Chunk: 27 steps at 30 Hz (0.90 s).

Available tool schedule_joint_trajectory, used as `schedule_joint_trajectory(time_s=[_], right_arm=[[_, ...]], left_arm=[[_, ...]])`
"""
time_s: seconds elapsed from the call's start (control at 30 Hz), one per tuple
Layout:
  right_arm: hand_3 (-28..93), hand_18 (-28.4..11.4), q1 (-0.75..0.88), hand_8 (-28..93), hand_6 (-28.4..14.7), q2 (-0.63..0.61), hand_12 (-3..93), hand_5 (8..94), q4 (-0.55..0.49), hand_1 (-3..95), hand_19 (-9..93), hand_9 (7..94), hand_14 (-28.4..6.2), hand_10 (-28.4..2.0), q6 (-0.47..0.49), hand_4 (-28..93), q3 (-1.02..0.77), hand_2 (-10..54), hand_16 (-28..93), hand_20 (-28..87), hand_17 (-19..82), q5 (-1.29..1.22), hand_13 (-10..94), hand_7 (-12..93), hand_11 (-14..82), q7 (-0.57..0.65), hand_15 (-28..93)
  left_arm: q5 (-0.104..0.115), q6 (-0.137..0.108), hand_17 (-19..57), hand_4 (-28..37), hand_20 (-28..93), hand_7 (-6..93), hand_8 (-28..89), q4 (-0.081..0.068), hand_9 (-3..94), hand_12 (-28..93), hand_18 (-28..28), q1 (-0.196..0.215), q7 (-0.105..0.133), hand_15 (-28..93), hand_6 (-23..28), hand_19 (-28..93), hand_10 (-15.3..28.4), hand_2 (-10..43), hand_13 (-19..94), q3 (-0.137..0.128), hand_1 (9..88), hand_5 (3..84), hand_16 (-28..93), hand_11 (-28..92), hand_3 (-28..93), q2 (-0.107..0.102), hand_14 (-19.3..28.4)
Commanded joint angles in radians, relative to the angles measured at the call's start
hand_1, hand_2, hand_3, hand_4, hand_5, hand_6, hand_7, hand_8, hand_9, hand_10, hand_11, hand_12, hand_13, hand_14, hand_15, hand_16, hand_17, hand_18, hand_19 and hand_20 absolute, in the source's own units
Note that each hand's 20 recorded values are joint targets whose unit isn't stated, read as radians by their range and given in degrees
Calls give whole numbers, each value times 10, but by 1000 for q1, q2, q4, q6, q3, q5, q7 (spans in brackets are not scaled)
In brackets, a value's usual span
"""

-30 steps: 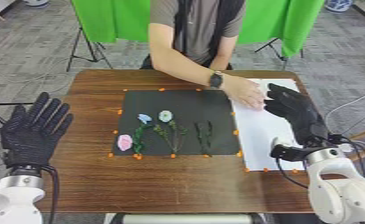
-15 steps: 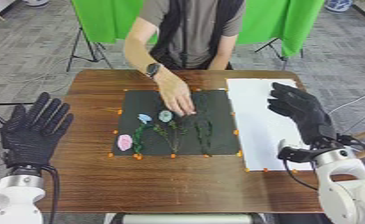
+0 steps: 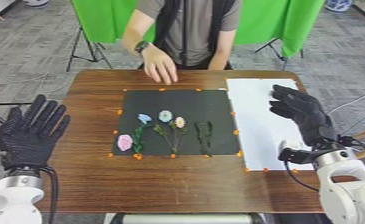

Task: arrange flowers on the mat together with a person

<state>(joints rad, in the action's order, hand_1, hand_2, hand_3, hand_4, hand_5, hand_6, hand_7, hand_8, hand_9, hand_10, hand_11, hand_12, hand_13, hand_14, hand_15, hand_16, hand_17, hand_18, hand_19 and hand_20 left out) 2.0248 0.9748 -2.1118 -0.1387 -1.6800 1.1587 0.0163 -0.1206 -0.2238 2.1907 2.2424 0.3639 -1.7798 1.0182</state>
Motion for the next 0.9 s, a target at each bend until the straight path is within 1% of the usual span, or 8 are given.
schedule_joint_trajectory(time_s=[0.03, 0.13, 0.2, 0.3, 0.4, 0.77, 0.83, 0.9], right_arm=[[747, -175, -83, -84, -39, -109, 169, 413, 39, 236, 421, 378, -159, -140, -143, -209, 46, 69, 243, 125, 79, 327, 278, 125, 47, 162, 152], [749, -166, -155, -85, -42, -173, 169, 406, 91, 241, 414, 363, -160, -137, -223, -206, 104, 48, 236, 118, 77, 462, 254, 127, 46, 241, 144], [752, -164, -258, -85, -42, -215, 167, 402, 138, 244, 412, 352, -160, -135, -251, -203, 187, 28, 230, 114, 77, 541, 245, 127, 43, 322, 137], [755, -160, -324, -86, -44, -259, 166, 392, 181, 249, 415, 336, -162, -136, -261, -200, 232, 9, 225, 111, 68, 666, 226, 131, 40, 397, 131], [758, -158, -445, -87, -44, -305, 165, 384, 258, 256, 416, 328, -162, -137, -257, -198, 343, -10, 223, 108, 67, 763, 219, 131, 36, 456, 132], [777, -151, -837, -85, -52, -387, 169, 321, 531, 303, 422, 291, -162, -154, -17, -219, 678, -92, 198, 87, 69, 811, 197, 124, 27, 499, 140], [777, -151, -884, -83, -53, -392, 169, 317, 576, 309, 424, 286, -162, -154, -33, -225, 741, -95, 194, 86, 69, 797, 194, 121, 23, 490, 139], [788, -152, -925, -82, -52, -390, 170, 320, 615, 319, 427, 289, -159, -152, -21, -238, 785, -95, 194, 86, 73, 759, 198, 127, 25, 473, 139]], left_arm=[[-25, 19, -64, -283, 116, 101, -86, -3, 362, 77, 139, 12, -3, 255, 77, 329, 147, 148, 266, 3, 243, 426, -67, 165, 746, 6, 138], [-28, 13, -64, -283, 116, 99, -86, -6, 359, 78, 138, 15, -4, 255, 78, 328, 146, 148, 264, 0, 242, 425, -66, 163, 745, 6, 138], [-10, 7, -64, -283, 116, 99, -85, -6, 359, 78, 139, 13, 4, 254, 78, 326, 146, 147, 264, -1, 242, 425, -65, 163, 745, 5, 137], [-24, 14, -63, -283, 115, 98, -85, -6, 357, 79, 138, 14, 0, 254, 78, 324, 145, 147, 264, -3, 242, 423, -65, 163, 745, 4, 137], [-5, -7, -64, -283, 115, 97, -85, 4, 356, 79, 138, 24, 11, 254, 78, 324, 145, 148, 264, -6, 241, 423, -65, 163, 745, 6, 138], [-11, 7, -64, -283, 116, 100, -85, 3, 357, 79, 138, 40, 21, 254, 78, 324, 146, 150, 262, -14, 240, 424, -65, 165, 743, 7, 137], [-7, -4, -64, -283, 116, 100, -85, 2, 357, 78, 138, 32, 18, 255, 78, 325, 146, 149, 262, -12, 240, 424, -65, 164, 744, 4, 137], [5, -32, -64, -283, 116, 100, -85, 13, 357, 78, 138, 33, 25, 257, 78, 326, 145, 150, 263, -10, 240, 424, -64, 164, 744, 0, 139]])
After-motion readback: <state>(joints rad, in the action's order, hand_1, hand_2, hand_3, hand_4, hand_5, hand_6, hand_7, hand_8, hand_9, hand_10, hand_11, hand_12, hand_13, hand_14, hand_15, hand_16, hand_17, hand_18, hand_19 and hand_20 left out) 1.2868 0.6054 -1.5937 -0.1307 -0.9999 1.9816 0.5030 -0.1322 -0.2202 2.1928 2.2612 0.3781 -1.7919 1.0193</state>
